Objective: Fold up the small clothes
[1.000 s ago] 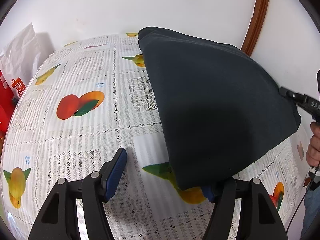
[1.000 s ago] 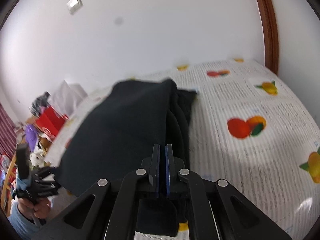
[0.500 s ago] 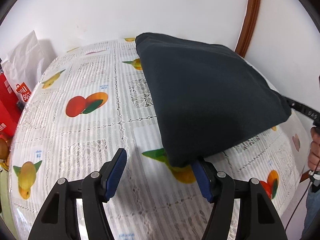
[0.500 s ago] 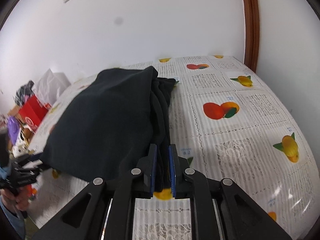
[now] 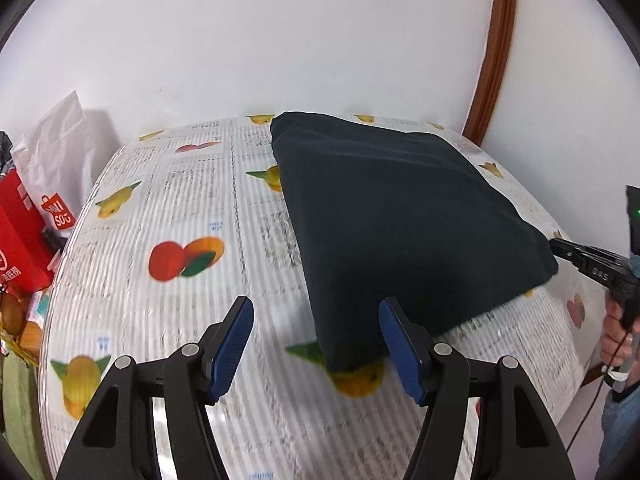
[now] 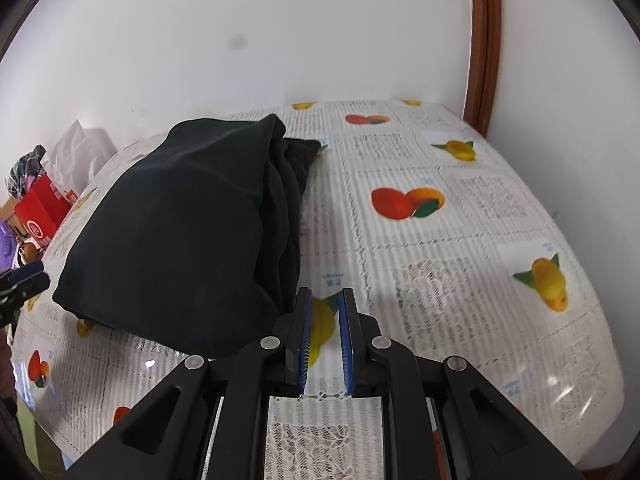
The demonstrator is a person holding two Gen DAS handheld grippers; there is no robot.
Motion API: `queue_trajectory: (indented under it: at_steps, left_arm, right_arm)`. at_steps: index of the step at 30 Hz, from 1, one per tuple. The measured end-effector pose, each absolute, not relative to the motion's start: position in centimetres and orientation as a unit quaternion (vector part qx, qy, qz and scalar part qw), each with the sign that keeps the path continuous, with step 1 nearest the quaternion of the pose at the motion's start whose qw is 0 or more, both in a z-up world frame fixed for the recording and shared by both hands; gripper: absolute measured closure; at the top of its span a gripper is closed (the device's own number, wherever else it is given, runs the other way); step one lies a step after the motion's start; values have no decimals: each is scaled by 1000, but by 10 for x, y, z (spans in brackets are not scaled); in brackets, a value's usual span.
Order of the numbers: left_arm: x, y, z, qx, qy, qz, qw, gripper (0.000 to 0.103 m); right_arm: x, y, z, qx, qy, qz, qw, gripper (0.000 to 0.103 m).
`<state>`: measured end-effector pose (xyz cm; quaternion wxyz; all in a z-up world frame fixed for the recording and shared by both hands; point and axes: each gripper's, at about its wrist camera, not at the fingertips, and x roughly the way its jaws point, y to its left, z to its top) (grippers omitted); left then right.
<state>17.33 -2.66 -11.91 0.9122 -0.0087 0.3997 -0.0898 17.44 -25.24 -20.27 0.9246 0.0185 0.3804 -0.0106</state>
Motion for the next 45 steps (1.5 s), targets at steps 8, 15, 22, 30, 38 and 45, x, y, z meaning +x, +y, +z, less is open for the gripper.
queue_trajectory:
  at_steps: [8, 15, 22, 30, 38, 45]
  left_arm:
    - [198, -32, -151, -8, 437, -99, 894, 39]
    - [205, -19, -135, -27, 433, -119, 893, 40]
    - [216, -9, -134, -37, 430, -114, 895, 40]
    - [222, -8, -142, -50, 435, -127, 890, 39]
    - [221, -8, -140, -42, 438, -118, 890, 39]
    - [216, -8, -135, -30, 434, -107, 894, 39]
  right_arm:
    - [200, -248, -179, -2, 380, -21, 925, 82]
    - [237, -229, -161, -5, 371, 14, 929, 71]
    - [274, -212, -177, 40, 414, 66, 907, 69]
    - [278, -219, -207, 70, 440, 80, 892, 83]
    - [256, -233, -182, 98, 363, 101, 921, 100]
    - [257, -221, -183, 43, 378, 67, 923, 100]
